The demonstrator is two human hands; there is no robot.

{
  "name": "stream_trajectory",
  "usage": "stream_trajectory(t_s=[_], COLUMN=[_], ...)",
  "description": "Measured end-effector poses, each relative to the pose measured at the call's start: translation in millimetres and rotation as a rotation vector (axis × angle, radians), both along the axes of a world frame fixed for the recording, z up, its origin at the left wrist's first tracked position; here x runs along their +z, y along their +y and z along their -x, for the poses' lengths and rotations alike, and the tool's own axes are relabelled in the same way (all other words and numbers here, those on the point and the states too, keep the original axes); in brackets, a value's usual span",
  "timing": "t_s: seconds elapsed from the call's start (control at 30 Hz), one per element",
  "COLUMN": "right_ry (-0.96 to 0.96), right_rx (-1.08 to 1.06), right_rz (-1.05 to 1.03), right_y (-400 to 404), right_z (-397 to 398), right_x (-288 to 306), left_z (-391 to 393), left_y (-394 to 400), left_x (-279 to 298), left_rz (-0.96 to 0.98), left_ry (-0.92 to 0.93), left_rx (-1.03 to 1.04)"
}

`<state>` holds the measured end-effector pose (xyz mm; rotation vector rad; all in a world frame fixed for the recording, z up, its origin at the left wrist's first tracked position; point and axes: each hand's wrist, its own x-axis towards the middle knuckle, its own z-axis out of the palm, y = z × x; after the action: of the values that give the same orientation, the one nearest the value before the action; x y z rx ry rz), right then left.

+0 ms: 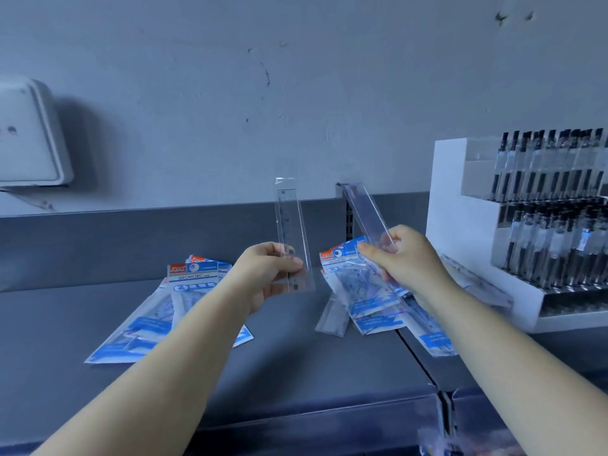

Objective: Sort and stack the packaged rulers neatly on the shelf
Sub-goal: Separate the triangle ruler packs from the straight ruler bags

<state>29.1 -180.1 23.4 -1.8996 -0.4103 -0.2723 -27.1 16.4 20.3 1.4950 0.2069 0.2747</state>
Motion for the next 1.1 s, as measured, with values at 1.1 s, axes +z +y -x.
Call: stream_trajectory(t_s=[1.1], right_ry=[0.333], right_rx=[0.71], right_rz=[-0.045], right_y=[482], right_z=[237], right_x=[-1], left_z=[279], left_y=[438], left_x=[-24], left_rz=[-0.835], left_ry=[0.237], left_rx=[0.684])
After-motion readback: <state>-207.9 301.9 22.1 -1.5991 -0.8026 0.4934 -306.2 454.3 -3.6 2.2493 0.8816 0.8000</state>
